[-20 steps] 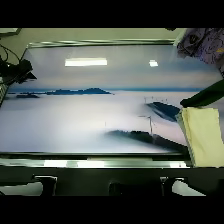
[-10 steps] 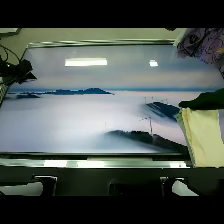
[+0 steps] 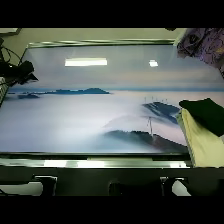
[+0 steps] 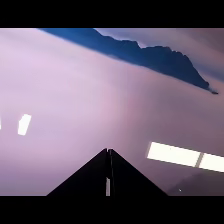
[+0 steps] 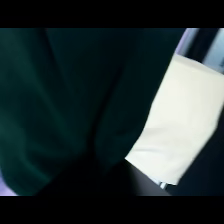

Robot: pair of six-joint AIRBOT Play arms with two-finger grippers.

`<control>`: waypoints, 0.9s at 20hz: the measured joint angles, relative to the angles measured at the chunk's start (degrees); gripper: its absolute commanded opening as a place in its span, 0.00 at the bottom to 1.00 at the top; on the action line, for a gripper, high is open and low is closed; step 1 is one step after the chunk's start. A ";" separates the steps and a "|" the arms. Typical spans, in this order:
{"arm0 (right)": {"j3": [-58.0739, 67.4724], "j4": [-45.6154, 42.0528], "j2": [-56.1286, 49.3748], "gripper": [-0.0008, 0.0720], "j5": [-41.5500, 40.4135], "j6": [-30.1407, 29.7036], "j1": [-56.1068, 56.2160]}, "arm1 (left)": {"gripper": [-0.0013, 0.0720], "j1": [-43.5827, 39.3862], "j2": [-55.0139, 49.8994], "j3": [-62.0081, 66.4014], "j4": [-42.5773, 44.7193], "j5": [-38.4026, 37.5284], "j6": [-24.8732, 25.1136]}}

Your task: Fold the clothes and pants, and hang the long-sleeved shirts on hangers.

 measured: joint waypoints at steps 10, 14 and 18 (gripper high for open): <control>-23.26 -8.24 6.29 0.06 -5.29 0.09 0.00 | 0.04 0.00 -1.60 0.00 0.00 0.00 -0.02; -25.92 -10.40 6.58 0.06 -5.88 0.09 0.00 | 0.04 0.00 -1.70 0.00 0.02 0.00 -0.02; -26.73 -12.26 6.62 0.06 -5.57 0.04 0.00 | 0.04 0.00 -1.70 0.00 0.02 0.00 -0.02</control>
